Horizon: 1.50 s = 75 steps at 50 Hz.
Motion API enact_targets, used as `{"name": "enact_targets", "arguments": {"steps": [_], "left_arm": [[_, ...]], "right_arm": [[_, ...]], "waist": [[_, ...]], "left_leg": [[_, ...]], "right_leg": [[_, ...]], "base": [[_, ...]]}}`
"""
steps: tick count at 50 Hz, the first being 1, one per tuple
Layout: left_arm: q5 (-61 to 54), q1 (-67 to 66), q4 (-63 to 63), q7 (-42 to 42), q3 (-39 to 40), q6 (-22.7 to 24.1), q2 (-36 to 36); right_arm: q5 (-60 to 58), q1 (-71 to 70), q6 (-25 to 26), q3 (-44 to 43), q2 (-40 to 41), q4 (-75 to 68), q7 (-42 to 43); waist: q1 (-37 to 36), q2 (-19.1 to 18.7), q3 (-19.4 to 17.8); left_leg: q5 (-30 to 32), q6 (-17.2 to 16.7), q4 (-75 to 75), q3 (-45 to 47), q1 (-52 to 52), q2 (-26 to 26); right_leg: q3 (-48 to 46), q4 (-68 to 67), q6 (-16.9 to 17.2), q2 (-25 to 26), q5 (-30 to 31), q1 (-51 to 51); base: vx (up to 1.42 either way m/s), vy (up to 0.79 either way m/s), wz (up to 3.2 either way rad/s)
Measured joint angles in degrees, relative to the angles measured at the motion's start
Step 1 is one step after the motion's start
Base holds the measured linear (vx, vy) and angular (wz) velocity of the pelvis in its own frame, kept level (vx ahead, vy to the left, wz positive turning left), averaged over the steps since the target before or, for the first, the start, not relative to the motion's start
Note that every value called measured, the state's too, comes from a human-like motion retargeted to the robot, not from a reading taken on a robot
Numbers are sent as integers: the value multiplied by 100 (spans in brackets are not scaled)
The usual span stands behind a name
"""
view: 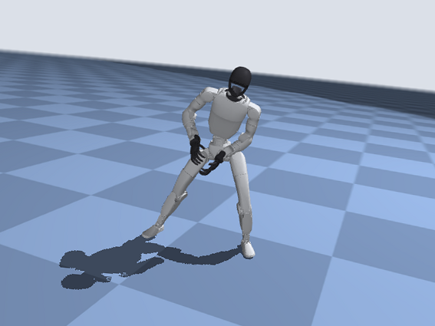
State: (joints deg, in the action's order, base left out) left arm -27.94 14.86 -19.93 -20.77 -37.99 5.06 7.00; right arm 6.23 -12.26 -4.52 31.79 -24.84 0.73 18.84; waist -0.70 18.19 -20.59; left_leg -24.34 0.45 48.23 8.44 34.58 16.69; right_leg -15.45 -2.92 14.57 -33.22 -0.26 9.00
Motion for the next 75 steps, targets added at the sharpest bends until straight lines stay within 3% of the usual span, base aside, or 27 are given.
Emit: {"name": "enact_targets", "arguments": {"steps": [5, 8, 10, 13, 15, 17, 20, 23, 25, 26, 29, 30, 32, 35, 39, 44, 47, 51, 55, 60, 63, 68, 72, 75], "left_arm": [[208, 372, 354, -486, -72, 475, 15], [-21, 667, 945, -940, 445, 750, 242], [-285, 852, 1464, -1024, 1081, 814, 581], [-580, 976, 2279, -699, 2171, 830, 1421], [-607, 1075, 2772, -517, 2743, 908, 2128], [-482, 1328, 3222, -540, 3218, 1043, 3090], [-74, 2100, 3651, -840, 3514, 1260, 4693], [303, 3606, 3664, -1130, 3212, 1359, 6276], [460, 4971, 3512, -1231, 2631, 1428, 6947], [616, 5667, 3421, -1251, 2273, 1423, 7021], [1205, 7183, 3174, -1245, 1544, 1314, 6805], [1414, 7435, 3116, -1251, 1463, 1254, 6631], [1777, 7098, 3200, -1342, 1751, 1129, 6124], [2223, 4972, 3919, -1359, 2927, 912, 5070], [1779, 2579, 4692, -1149, 3502, 846, 4140], [610, 757, 5180, -1300, 3556, 1295, 4058], [245, -120, 5205, -1489, 3787, 1625, 4328], [51, -1270, 5060, -1502, 4356, 1903, 4552], [-243, -2380, 5045, -1262, 5202, 2009, 4408], [59, -3495, 5102, -1284, 6062, 2097, 4294], [365, -3590, 4842, -1394, 6095, 2091, 4452], [-549, -2482, 3744, -1123, 4665, 1829, 4486], [-2745, -1278, 2658, -424, 2884, 1688, 3800], [-4645, -566, 1725, 446, 1827, 1442, 3115]], "right_arm": [[-371, -649, -72, -149, 11, 381, -232], [-159, -1635, 35, -154, 126, 561, -457], [165, -2500, 80, 55, 339, 581, -544], [478, -3798, 25, 623, 812, 686, -538], [509, -4686, 19, 969, 1087, 862, -561], [463, -5870, 87, 1137, 1374, 1008, -590], [353, -7831, 165, 1088, 1635, 1030, -499], [420, -10002, 23, 973, 1724, 533, -100], [569, -11254, -161, 1053, 1685, 71, 143], [584, -11615, -235, 1088, 1595, -63, 166], [213, -12122, -297, 1053, 1195, -158, 114], [-69, -12110, -261, 976, 1041, -85, 48], [-893, -11651, -106, 767, 799, 336, -131], [-1982, -10260, 129, 746, 689, 1286, -357], [-2221, -9041, 206, 1393, 781, 1774, -400], [-2297, -8678, 179, 2097, 942, 1771, -351], [-2524, -8509, 124, 2180, 1251, 1533, -431], [-2678, -8158, 62, 2106, 1909, 924, -375], [-2573, -7840, 74, 2032, 2655, 429, -369], [-2684, -7010, 7, 1893, 3405, 340, -477], [-2772, -6509, -48, 1787, 3646, 108, -451], [-2295, -5968, 277, 1840, 3803, -1016, -504], [-1293, -5730, 682, 2206, 3692, -2186, -700], [-295, -5531, 893, 2626, 3414, -3054, -749]], "waist": [[-1087, -70, 249], [-1707, -289, 595], [-2088, -448, 871], [-2463, -592, 1450], [-2542, -521, 1811], [-2331, -297, 2004], [-1908, -71, 2198], [-1491, -1, 2292], [-1364, -139, 2262], [-1349, -199, 2210], [-1399, -200, 1934], [-1446, -148, 1805], [-1643, -10, 1546], [-2106, -50, 1327], [-2541, -268, 1128], [-2890, -382, 755], [-3146, -449, 434], [-3508, -662, -94], [-3699, -845, -647], [-3628, -1012, -846], [-3523, -1096, -917], [-3279, -1345, -921], [-3116, -1405, -921], [-3034, -1196, -921]], "left_leg": [[-512, 80, 642, 20, 451, -417], [-490, 248, -143, 180, -92, -820], [-130, 308, -1162, 284, -752, -1077], [1092, 47, -2516, 102, -1576, -1467], [1855, -222, -2840, -326, -1788, -1812], [2047, -372, -2794, -565, -1834, -2001], [1688, -272, -2752, 186, -1943, -1264], [1869, -33, -3378, 1076, -2105, -467], [1939, -161, -3581, 659, -2068, -81], [1671, -283, -3451, 228, -2003, -67], [761, -715, -2843, -633, -1812, -309], [553, -817, -2646, -780, -1763, -441], [574, -703, -2588, -1057, -1773, -704], [973, -425, -3144, -1583, -2075, -884], [1441, 19, -3900, -2363, -2325, -826], [1772, 327, -4513, -3355, -2121, -879], [1932, 244, -4862, -3773, -1978, -881], [2035, 28, -5188, -4060, -1952, -767], [2103, -107, -5302, -4093, -1832, -769], [2140, -360, -5322, -3938, -1344, -772], [2153, -475, -5323, -3724, -997, -846], [2270, -609, -5323, -3385, -500, -823], [2444, -682, -5323, -2973, -348, -665], [2535, -663, -5323, -2456, -397, -555]], "right_leg": [[-890, 14, 43, -279, 701, -231], [-508, -256, -257, -85, 547, -331], [198, -548, -515, 320, 338, -304], [1122, -817, -624, 1178, 458, -311], [1592, -667, -425, 1596, 786, -404], [2091, -348, -81, 1805, 986, -522], [2487, -17, 43, 2118, 770, -671], [1914, -397, -205, 1841, -322, -654], [1360, -1050, -475, 1728, -1142, -608], [1204, -1507, -625, 1630, -1467, -566], [1141, -3016, -896, 1342, -1749, -318], [1230, -3518, -937, 1279, -1595, -203], [1390, -4202, -920, 1274, -897, -4], [1296, -4446, -843, 1464, 349, 12], [1210, -3946, -889, 2016, 1708, -255], [2458, -3283, -204, 2980, 2230, -525], [3454, -2947, 33, 3462, 2103, -719], [4183, -2440, 42, 3782, 1867, -1079], [4292, -2126, 43, 3708, 1613, -1178], [3963, -1890, 43, 3442, 1102, -879], [3653, -1981, 38, 3200, 672, -525], [2624, -2301, -381, 2874, -88, 83], [1623, -2451, -950, 2597, -780, 364], [652, -2456, -1402, 2201, -1330, 420]], "base": [[15, 74, 44], [23, 78, 24], [24, 74, 0], [24, 67, 15], [25, 60, 70], [27, 50, 125], [30, 46, 136], [26, 71, 90], [23, 64, 59], [23, 65, 85], [23, 61, 139], [22, 52, 169], [21, 45, 171], [20, 33, 160], [18, 20, 173], [10, 7, 185], [5, -5, 135], [4, -12, 74], [-8, -3, 16], [-21, 9, -22], [-28, 13, -40], [-29, 4, -55], [-31, -1, -107], [-34, -3, -157]]}}
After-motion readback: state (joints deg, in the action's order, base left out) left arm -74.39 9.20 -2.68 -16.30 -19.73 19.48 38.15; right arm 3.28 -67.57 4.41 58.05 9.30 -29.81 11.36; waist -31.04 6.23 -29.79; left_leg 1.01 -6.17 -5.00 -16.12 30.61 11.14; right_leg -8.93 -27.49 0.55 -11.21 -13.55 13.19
